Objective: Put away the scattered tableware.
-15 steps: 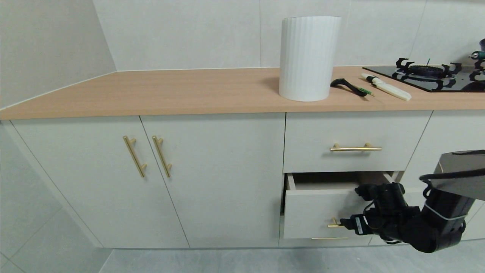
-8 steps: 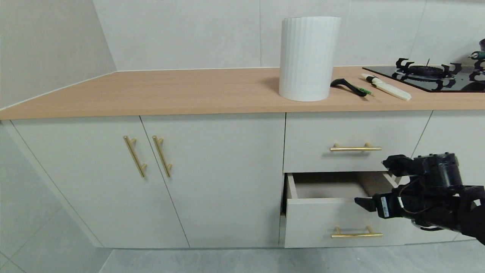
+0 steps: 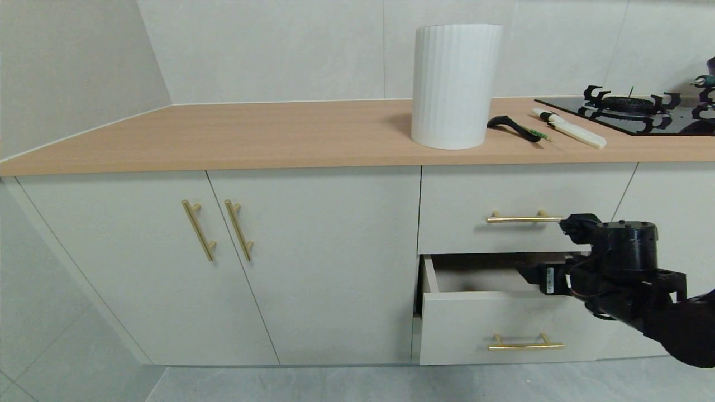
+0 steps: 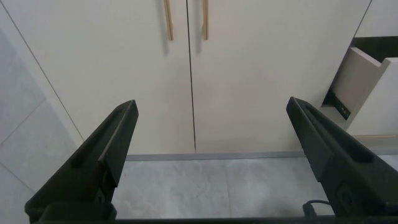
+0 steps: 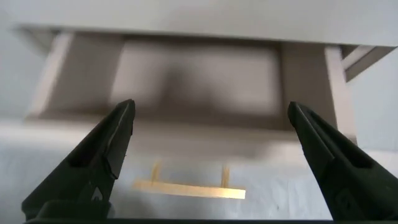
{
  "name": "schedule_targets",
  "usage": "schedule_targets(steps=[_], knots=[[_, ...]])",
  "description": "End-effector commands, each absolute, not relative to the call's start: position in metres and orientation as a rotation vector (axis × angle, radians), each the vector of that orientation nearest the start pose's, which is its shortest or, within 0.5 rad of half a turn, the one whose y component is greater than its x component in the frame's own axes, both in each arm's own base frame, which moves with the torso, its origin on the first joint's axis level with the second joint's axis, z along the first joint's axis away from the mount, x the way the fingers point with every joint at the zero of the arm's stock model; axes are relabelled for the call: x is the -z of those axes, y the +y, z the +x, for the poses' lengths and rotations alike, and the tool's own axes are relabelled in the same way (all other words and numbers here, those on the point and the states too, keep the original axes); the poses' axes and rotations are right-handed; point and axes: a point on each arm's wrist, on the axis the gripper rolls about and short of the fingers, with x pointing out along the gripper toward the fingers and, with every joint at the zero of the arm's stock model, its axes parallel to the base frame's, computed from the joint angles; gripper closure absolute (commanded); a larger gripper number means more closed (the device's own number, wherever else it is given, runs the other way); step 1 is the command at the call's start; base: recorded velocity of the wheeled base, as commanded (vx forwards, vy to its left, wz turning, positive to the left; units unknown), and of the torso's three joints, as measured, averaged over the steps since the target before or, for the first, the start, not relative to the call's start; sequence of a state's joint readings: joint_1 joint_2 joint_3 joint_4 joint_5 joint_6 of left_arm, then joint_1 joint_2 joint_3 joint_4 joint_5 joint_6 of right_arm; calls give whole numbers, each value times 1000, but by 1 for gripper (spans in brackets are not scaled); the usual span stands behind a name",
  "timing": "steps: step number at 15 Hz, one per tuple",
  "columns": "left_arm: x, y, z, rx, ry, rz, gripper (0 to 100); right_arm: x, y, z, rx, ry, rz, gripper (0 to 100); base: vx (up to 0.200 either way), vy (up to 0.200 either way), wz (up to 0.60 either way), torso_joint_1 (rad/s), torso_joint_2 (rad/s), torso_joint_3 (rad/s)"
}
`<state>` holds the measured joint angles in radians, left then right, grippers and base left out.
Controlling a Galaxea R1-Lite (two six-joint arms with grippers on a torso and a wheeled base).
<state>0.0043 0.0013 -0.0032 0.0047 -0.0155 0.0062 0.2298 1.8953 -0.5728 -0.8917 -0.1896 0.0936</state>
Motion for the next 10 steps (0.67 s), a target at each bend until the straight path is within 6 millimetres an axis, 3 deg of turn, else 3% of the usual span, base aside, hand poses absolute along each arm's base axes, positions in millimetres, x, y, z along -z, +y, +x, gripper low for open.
schedule_targets(steps=[1,10], knots=[[-76,0,-23,11,3,6,0,-48,78,310,-5,494,-7,0,0,0,0,0,0,0],[-75,0,-23,11,5,6,0,-44,80,306,-12,514,-18,0,0,0,0,0,0,0]])
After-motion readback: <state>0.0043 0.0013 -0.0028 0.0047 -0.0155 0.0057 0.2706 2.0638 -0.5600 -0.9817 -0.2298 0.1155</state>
